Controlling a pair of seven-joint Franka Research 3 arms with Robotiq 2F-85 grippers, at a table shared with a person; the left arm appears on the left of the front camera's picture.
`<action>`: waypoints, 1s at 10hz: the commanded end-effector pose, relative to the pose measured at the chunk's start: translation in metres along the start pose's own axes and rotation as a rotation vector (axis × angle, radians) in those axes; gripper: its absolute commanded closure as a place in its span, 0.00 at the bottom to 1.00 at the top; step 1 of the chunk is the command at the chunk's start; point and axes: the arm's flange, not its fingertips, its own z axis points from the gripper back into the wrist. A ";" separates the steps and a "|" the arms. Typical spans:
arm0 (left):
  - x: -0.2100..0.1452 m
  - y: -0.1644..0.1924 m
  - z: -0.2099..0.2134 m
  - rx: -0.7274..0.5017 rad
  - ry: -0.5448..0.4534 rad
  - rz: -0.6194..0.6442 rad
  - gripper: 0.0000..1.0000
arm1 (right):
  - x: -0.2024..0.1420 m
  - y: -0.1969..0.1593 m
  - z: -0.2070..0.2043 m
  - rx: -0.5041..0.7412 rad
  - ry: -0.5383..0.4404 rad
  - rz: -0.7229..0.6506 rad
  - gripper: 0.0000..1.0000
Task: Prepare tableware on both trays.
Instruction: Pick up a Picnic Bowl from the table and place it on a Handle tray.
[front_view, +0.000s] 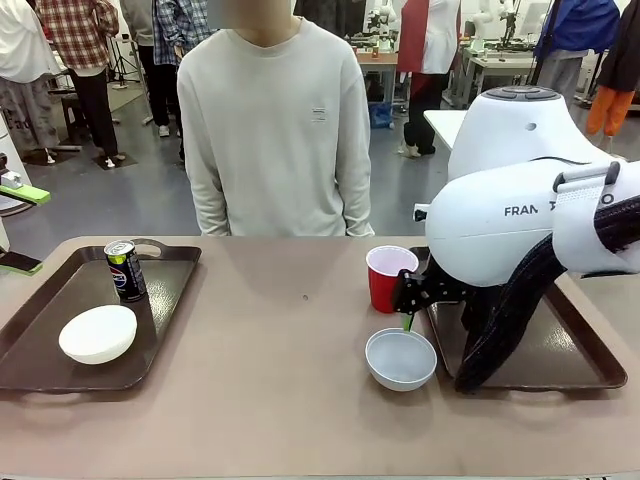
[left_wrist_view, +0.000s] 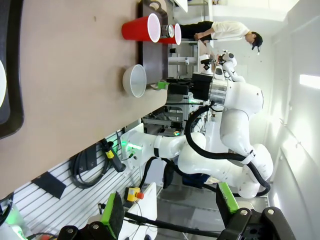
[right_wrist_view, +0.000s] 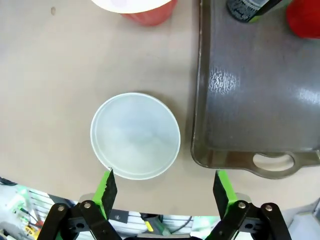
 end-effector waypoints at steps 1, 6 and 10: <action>-0.001 0.000 0.001 -0.020 -0.001 -0.025 0.02 | 0.000 0.001 -0.016 -0.029 0.032 0.048 0.00; -0.001 0.000 0.001 -0.020 -0.001 -0.025 0.02 | 0.035 0.003 -0.058 0.128 0.118 0.071 0.00; -0.001 0.000 0.001 -0.020 -0.001 -0.025 0.02 | 0.028 0.000 -0.053 0.094 0.101 0.059 0.00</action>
